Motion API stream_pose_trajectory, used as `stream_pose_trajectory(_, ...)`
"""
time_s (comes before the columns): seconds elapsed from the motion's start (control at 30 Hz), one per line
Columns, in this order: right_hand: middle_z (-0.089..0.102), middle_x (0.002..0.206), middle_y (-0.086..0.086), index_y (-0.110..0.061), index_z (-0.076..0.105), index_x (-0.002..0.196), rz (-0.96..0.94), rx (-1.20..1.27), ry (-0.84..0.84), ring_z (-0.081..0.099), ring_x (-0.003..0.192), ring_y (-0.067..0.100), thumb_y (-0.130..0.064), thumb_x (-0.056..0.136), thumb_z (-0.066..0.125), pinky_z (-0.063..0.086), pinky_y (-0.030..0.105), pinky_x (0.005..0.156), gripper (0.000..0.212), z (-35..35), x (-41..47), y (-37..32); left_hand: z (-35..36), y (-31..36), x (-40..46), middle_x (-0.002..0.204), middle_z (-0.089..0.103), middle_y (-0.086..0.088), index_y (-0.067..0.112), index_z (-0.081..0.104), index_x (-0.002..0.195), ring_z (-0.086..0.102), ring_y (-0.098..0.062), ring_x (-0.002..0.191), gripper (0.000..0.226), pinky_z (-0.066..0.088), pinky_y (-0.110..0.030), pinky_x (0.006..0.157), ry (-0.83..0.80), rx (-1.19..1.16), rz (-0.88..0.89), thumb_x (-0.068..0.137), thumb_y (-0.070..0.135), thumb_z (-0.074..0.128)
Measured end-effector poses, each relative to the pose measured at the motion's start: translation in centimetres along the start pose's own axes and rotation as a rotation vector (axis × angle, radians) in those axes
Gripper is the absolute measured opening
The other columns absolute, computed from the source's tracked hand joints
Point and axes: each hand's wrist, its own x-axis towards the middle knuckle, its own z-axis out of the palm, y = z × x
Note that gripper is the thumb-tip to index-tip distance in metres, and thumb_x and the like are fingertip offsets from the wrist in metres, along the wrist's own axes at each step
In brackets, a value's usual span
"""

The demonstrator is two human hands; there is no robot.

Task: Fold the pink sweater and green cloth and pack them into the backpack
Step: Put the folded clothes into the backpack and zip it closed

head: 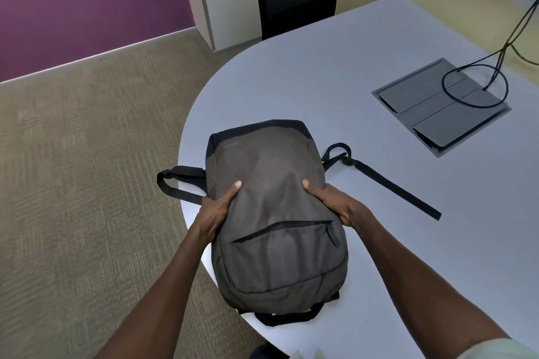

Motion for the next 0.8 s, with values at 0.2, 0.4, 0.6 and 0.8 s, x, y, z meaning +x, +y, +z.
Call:
stream_pose_trajectory(0.2,0.067,0.125,0.001,-0.019,0.045,0.137,-0.069,-0.026,-0.037,0.066,0.112,0.019,-0.035,0.051,0.099,0.053,0.041,0.100,0.103,1.0,-1.3,1.2,-0.1,0.1,-0.7,0.131,0.063,0.003,0.016,0.043,0.144,0.066,-0.016,0.110,0.119,0.053,-0.039,0.098,-0.036,0.043,0.091,0.049,0.075,0.085)
stream_pose_trajectory(0.4,0.063,0.127,-0.002,-0.025,0.038,0.141,-0.140,-0.019,0.038,0.064,0.113,0.017,-0.024,0.058,0.094,0.053,0.038,0.099,0.101,1.3,-3.6,3.4,0.8,-0.5,-3.7,0.128,0.061,0.001,0.016,0.039,0.143,0.065,-0.019,0.108,0.123,0.053,-0.042,0.099,-0.010,0.094,0.140,0.044,0.068,0.090)
stream_pose_trajectory(0.6,0.060,0.126,-0.003,-0.025,0.037,0.139,-0.161,-0.029,0.079,0.062,0.110,0.016,-0.020,0.067,0.089,0.054,0.026,0.087,0.089,-0.2,-8.2,5.1,2.8,-1.9,-7.5,0.118,0.065,0.001,0.015,0.048,0.137,0.067,-0.018,0.102,0.098,0.055,-0.033,0.084,-0.082,0.079,0.175,0.058,0.055,0.090)
stream_pose_trajectory(0.8,0.063,0.122,-0.003,-0.023,0.042,0.136,-0.231,-0.010,0.152,0.065,0.107,0.015,-0.022,0.065,0.088,0.055,0.031,0.091,0.085,-4.2,-13.4,6.8,6.9,-1.7,-11.6,0.115,0.072,0.001,0.018,0.056,0.132,0.072,-0.018,0.099,0.097,0.058,-0.040,0.089,-0.186,0.098,0.228,0.051,0.059,0.093)
